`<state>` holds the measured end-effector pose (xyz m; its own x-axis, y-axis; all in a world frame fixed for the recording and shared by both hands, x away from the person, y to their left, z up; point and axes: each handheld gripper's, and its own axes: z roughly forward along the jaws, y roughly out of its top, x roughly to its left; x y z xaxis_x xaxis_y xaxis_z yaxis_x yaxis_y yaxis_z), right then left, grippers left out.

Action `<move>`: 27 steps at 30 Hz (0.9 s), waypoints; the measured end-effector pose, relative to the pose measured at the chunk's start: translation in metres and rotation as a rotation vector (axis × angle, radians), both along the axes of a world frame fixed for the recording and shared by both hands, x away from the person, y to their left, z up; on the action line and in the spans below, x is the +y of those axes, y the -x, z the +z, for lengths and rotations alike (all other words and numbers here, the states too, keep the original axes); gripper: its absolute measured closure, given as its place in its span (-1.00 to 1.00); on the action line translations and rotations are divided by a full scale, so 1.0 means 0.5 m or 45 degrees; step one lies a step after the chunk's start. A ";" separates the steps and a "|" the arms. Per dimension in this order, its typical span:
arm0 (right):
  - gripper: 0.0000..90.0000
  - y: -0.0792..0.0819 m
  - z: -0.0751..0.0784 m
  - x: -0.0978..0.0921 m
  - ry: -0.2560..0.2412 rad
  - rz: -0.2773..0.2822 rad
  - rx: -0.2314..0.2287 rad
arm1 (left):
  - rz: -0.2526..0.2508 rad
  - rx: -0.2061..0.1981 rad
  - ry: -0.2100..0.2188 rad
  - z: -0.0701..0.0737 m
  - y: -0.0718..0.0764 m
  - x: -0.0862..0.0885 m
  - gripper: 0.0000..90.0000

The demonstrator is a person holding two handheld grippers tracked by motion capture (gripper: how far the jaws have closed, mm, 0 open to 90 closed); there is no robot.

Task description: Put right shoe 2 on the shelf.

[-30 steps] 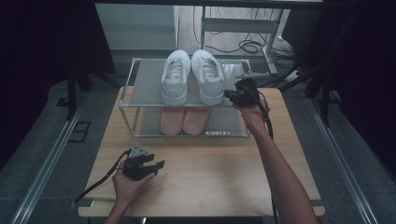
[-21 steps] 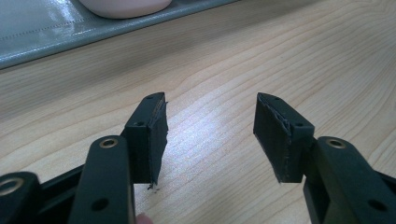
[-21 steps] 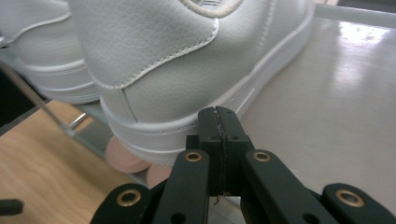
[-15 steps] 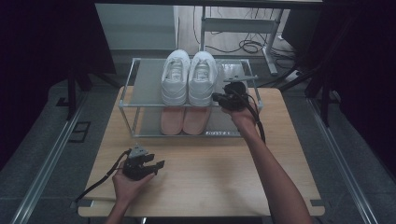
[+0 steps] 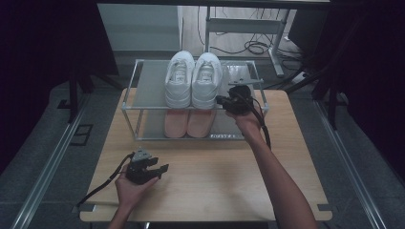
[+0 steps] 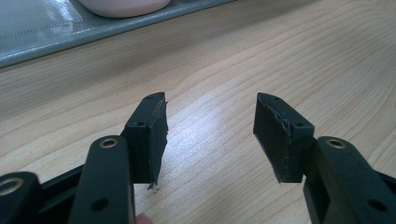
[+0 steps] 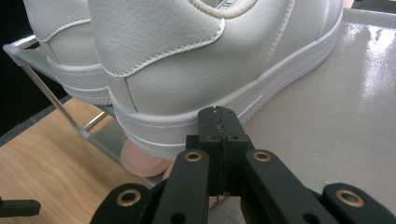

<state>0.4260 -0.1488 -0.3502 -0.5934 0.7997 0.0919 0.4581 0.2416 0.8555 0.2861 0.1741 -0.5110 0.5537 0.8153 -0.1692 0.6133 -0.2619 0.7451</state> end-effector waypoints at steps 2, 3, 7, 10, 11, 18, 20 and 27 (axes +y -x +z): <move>0.99 0.004 -0.001 -0.005 -0.006 -0.001 -0.008 | 0.000 -0.002 0.001 0.000 0.000 0.001 0.00; 0.99 0.006 -0.001 -0.009 -0.009 -0.001 -0.012 | 0.000 -0.002 0.001 0.000 0.000 0.001 0.00; 0.99 0.022 -0.002 -0.027 -0.022 -0.004 -0.037 | -0.002 0.003 0.003 -0.001 0.000 -0.001 0.00; 0.98 0.039 -0.004 -0.045 -0.033 -0.002 -0.056 | -0.002 0.005 0.005 -0.002 0.000 -0.002 0.00; 0.98 0.045 -0.005 -0.052 -0.039 -0.001 -0.061 | -0.002 0.007 0.006 -0.002 0.000 -0.002 0.00; 0.97 0.091 -0.018 -0.102 -0.082 0.019 -0.090 | 0.000 0.007 0.008 -0.003 -0.001 -0.003 0.00; 0.96 0.106 -0.025 -0.121 -0.093 0.025 -0.094 | 0.000 0.007 0.008 -0.003 0.000 -0.004 0.00; 0.95 0.150 -0.067 -0.175 -0.122 0.025 -0.086 | -0.003 0.010 0.007 -0.002 0.000 -0.003 0.00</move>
<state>0.3509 -0.2365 -0.3836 -0.6162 0.7774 0.1266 0.3943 0.1653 0.9040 0.2860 0.1727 -0.5121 0.5541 0.8132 -0.1780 0.6185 -0.2590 0.7419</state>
